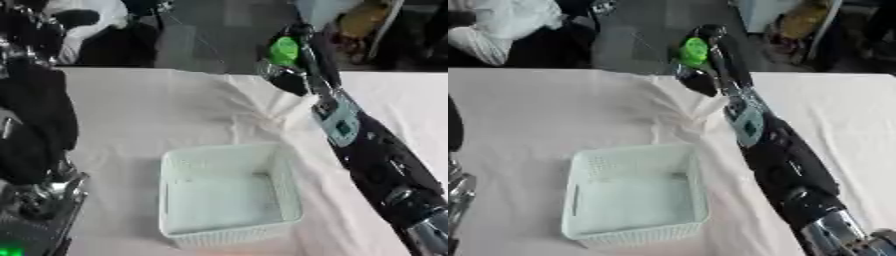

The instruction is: Pick up objects on the table and place them in the box.

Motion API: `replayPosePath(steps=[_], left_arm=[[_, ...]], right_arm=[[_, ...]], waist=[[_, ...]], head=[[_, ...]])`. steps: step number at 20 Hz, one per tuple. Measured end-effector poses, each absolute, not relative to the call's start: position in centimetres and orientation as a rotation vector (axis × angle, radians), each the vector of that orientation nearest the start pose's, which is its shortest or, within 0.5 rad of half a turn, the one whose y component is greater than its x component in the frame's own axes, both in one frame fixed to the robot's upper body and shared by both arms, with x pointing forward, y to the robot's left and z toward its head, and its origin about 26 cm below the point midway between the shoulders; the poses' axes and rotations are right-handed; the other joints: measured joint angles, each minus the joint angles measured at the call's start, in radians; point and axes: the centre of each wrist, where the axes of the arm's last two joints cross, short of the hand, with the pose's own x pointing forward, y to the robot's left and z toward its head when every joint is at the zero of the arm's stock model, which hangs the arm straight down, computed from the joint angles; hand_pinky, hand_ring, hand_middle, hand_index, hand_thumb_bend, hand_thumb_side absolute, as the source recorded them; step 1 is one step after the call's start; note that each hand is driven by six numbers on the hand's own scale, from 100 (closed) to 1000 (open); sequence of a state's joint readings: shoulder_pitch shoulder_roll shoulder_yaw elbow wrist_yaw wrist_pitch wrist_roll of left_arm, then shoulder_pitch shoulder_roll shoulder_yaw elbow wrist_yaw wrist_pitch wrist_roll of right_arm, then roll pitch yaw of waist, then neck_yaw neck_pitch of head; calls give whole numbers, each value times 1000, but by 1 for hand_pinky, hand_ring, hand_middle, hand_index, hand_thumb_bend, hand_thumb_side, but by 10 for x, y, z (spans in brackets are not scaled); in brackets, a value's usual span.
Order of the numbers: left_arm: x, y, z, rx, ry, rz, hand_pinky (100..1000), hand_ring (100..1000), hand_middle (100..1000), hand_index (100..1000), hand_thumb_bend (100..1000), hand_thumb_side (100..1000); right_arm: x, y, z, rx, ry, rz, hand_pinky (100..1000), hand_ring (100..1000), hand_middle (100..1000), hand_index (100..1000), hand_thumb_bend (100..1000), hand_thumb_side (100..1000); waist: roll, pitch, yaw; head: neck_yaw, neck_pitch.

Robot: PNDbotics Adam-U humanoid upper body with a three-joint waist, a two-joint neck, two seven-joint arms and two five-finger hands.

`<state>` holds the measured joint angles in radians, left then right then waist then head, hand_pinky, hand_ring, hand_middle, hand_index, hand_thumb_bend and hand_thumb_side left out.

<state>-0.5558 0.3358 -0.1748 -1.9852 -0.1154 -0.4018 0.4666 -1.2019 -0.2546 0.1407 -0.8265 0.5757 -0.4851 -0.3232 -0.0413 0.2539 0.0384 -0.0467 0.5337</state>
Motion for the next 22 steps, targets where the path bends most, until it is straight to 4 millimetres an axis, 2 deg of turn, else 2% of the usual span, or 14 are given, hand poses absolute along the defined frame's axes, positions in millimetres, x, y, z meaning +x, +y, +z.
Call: replayPosePath(steps=[7, 12, 22], left_arm=[[311, 194, 255, -70, 3331, 69, 664, 788, 910, 901, 322, 1000], [311, 194, 255, -72, 3332, 68, 664, 788, 910, 901, 323, 1000], [311, 195, 255, -72, 3332, 68, 664, 788, 911, 901, 322, 1000]], right_arm=[[481, -164, 285, 598, 3288, -1053, 100, 100, 100, 100, 226, 410], [468, -162, 292, 471, 3291, -1072, 100, 100, 100, 100, 227, 402], [431, -140, 295, 155, 3259, -1116, 100, 100, 100, 100, 237, 396]], waist=[[-4, -4, -5], [-4, -4, -6], [-5, -4, -2]], head=[[4, 8], [5, 9], [12, 9]])
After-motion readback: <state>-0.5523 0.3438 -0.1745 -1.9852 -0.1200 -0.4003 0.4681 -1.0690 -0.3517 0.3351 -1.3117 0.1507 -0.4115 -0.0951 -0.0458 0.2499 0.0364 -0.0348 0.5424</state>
